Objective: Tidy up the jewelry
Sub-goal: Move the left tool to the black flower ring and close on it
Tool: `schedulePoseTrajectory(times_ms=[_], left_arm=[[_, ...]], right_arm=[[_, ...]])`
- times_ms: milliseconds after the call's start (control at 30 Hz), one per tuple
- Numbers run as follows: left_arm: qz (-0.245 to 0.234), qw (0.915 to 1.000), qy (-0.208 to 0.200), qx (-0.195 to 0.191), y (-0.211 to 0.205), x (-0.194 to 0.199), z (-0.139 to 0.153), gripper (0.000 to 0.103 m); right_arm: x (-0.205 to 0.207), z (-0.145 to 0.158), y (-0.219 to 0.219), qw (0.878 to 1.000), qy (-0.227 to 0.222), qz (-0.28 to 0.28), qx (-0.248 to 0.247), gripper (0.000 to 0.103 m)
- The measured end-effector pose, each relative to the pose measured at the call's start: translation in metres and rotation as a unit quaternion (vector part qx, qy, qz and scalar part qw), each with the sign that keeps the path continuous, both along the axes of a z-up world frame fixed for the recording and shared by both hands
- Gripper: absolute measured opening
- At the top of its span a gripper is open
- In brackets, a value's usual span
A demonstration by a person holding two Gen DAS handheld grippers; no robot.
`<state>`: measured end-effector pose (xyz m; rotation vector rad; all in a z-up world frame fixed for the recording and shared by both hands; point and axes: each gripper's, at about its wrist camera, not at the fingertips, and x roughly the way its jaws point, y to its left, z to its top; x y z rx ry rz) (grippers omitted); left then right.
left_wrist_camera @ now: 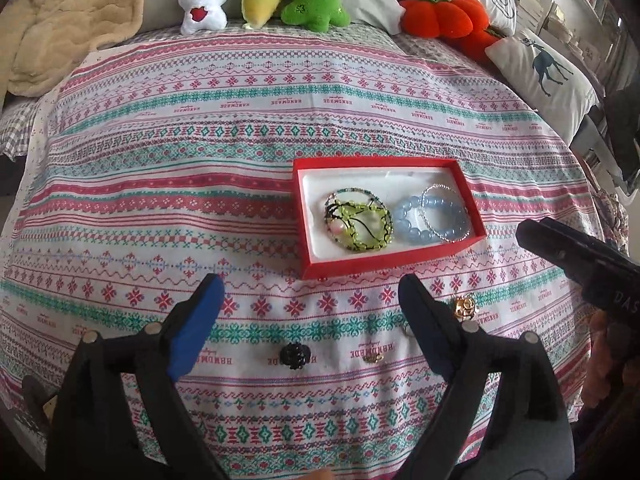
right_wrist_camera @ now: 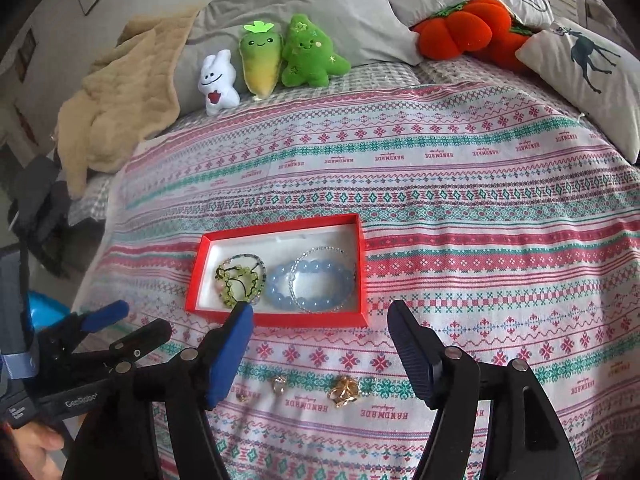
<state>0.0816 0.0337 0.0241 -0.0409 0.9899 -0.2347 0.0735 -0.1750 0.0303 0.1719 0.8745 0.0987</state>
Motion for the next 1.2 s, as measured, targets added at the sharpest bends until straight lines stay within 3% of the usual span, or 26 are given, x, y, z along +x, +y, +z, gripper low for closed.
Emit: schedulePoseTrajectory(times_ms=[367,800,933,1200], left_arm=[[0.0,0.9993,0.036,-0.011,0.012,-0.014,-0.018,0.091],[0.011,0.9943,0.098,-0.04,0.008,-0.019,-0.062,0.088],[0.019,0.9934,0.109,-0.031,0.007,-0.017,-0.071,0.079],[0.035,0.989,0.133,-0.055,0.014,-0.008,-0.081,0.048]], right_arm=[[-0.017,-0.014,-0.014,1.0,0.026,-0.012,-0.003,0.076],[-0.029,-0.034,-0.017,0.997,0.072,-0.011,-0.029,0.076],[-0.033,-0.038,-0.012,0.996,0.083,0.001,-0.033,0.076],[-0.03,-0.045,-0.012,0.995,0.095,0.002,-0.043,0.076]])
